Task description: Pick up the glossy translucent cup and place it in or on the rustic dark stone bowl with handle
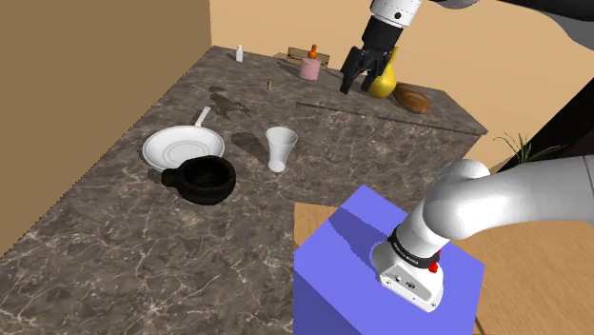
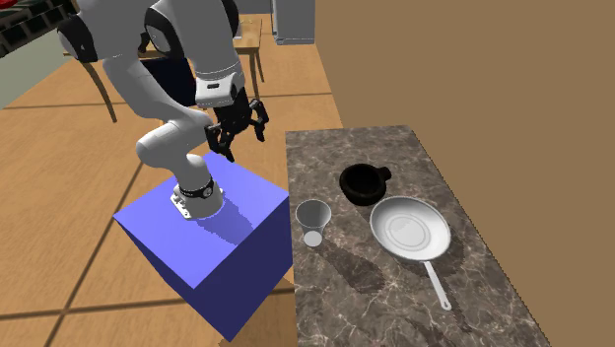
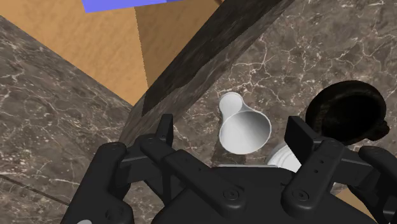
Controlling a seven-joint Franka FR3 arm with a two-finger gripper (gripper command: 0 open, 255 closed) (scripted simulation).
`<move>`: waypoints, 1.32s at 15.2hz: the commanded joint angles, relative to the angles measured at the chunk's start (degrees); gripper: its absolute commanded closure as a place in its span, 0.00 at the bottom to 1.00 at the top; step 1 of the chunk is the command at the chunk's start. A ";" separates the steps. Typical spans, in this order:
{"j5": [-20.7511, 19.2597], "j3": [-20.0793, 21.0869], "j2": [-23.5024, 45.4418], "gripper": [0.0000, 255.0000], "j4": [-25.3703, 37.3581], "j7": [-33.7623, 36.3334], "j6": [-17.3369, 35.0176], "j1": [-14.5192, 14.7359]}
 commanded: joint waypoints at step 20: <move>14.45 -3.78 26.26 0.00 -11.24 -3.61 42.65 3.89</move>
